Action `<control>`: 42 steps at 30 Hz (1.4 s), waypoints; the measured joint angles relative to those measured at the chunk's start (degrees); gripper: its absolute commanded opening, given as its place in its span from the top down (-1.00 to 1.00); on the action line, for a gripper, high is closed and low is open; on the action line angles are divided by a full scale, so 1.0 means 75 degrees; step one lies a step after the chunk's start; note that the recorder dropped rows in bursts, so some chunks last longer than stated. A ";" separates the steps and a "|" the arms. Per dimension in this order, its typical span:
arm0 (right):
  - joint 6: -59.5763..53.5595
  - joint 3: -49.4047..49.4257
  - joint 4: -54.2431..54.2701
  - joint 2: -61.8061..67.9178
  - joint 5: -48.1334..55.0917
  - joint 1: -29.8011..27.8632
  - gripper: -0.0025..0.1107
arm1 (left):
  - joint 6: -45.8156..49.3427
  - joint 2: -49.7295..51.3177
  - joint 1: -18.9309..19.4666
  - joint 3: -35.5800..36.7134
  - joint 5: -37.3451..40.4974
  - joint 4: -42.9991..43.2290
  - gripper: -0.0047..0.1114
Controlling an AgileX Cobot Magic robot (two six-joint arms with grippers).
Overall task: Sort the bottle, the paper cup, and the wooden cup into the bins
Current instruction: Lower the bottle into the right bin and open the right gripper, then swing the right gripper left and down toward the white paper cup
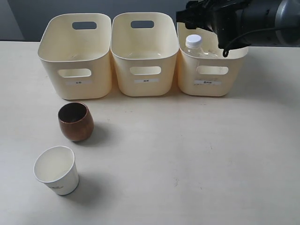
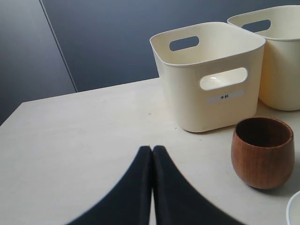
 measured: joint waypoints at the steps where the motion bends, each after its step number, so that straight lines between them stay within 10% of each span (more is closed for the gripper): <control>1: 0.0000 0.0000 0.0157 -0.0172 0.0847 0.0000 -0.33 | 0.0000 0.0000 0.0000 0.0000 0.0000 0.0000 0.92; 14: 0.0681 0.0790 0.0467 -0.0697 0.7315 0.0019 -0.33 | 0.0000 0.0000 0.0000 0.0000 0.0000 0.0000 0.92; 31: 0.1338 0.1126 0.0041 -0.0503 0.6183 0.2338 -0.33 | 0.0000 0.0000 0.0000 0.0000 0.0000 0.0000 0.92; 42: 0.3671 0.1126 -0.1268 0.0068 0.6665 0.2468 -0.33 | 0.0000 0.0000 0.0000 0.0000 0.0000 0.0000 0.92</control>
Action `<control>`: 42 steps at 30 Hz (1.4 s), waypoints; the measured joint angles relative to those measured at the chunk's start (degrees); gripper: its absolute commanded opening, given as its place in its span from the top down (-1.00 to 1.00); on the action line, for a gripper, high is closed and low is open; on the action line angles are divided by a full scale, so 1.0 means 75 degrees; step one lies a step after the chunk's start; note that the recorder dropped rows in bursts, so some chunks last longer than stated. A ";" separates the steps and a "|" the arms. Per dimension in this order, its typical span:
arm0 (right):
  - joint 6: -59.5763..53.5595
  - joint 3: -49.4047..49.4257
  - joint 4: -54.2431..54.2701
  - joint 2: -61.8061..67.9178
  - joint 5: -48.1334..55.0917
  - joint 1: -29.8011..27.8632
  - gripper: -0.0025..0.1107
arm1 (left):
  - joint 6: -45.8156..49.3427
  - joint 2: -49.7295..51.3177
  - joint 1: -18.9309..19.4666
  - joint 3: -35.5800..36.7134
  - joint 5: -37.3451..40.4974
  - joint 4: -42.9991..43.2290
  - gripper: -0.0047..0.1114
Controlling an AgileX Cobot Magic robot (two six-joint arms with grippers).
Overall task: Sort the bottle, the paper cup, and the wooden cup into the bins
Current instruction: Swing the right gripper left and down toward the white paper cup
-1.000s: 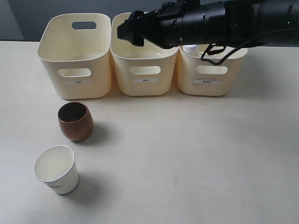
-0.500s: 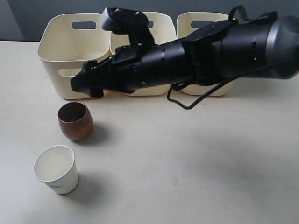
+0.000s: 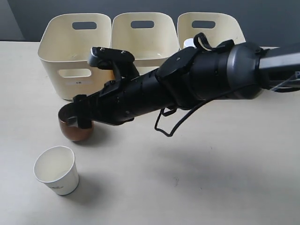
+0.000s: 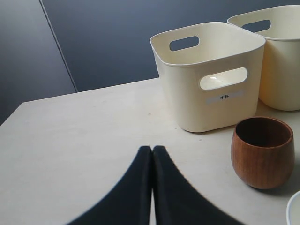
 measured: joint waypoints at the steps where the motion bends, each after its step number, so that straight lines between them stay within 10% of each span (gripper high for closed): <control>1: 0.0118 0.0000 -0.0072 0.0000 0.0128 0.0000 -0.33 | 0.0000 0.0000 0.0000 0.0000 0.0000 0.0000 0.92; 42: 0.1688 0.0000 -0.1442 0.0000 0.0076 0.0614 -0.33 | 0.0000 0.0000 0.0000 0.0000 0.0000 0.0000 0.92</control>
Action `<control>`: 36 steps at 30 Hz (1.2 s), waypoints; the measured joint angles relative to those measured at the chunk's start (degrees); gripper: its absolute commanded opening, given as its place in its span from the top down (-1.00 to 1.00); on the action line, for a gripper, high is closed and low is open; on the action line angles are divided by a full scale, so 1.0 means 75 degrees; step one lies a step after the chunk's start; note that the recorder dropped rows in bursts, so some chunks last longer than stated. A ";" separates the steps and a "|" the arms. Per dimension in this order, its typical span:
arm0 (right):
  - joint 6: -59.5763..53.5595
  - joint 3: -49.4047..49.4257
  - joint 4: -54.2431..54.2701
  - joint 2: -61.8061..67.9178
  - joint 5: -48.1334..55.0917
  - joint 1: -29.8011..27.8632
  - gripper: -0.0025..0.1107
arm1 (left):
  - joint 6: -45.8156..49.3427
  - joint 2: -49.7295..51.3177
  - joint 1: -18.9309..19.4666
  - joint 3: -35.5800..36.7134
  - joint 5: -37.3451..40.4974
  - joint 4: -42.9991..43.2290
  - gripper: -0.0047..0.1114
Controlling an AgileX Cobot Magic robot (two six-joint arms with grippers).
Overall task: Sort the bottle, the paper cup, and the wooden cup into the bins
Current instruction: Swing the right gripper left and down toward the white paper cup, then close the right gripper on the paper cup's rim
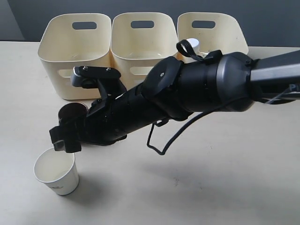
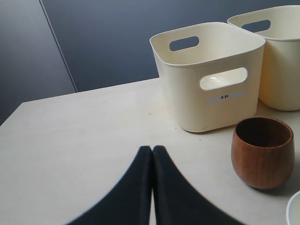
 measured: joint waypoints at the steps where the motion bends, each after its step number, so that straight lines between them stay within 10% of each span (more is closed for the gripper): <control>1: 0.0021 0.0000 0.0000 0.0000 0.0000 0.0000 -0.33 | 0.0000 0.0000 0.0000 0.0000 0.0000 0.0000 0.92; 36: 0.0110 0.0000 0.0265 0.0536 -0.0016 0.0065 -0.33 | 0.0000 0.0000 0.0000 0.0000 0.0000 0.0000 0.92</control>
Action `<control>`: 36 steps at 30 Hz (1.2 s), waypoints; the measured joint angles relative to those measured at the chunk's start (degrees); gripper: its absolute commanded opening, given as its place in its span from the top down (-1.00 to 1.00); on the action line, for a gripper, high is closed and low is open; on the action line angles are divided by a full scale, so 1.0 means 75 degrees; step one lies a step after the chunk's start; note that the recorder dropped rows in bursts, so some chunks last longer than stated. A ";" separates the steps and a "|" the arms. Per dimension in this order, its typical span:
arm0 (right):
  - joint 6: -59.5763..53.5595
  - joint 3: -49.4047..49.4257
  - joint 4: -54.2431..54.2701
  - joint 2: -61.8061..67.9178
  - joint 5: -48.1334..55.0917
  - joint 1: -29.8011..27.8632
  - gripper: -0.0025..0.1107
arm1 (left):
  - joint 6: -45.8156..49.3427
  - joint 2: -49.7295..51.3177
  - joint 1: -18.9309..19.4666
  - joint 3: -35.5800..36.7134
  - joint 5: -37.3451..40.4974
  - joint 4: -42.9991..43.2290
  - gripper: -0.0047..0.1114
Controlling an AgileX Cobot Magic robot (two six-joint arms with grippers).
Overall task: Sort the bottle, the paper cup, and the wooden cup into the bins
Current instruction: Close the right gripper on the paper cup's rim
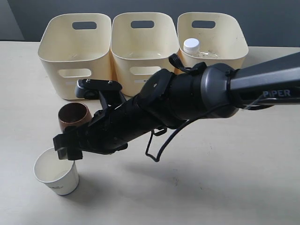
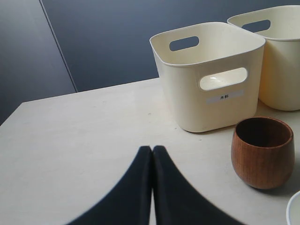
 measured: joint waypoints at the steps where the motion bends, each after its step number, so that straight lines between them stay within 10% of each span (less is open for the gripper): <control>1: 0.0000 0.0000 0.0000 0.0000 -0.0018 0.0032 -0.33 | 0.0000 0.0000 0.0000 0.0000 0.0000 0.0000 0.92; 36: 0.0000 0.0000 0.0000 0.0000 -0.0540 0.0334 -0.33 | 0.0000 0.0000 0.0000 0.0000 0.0000 0.0000 0.92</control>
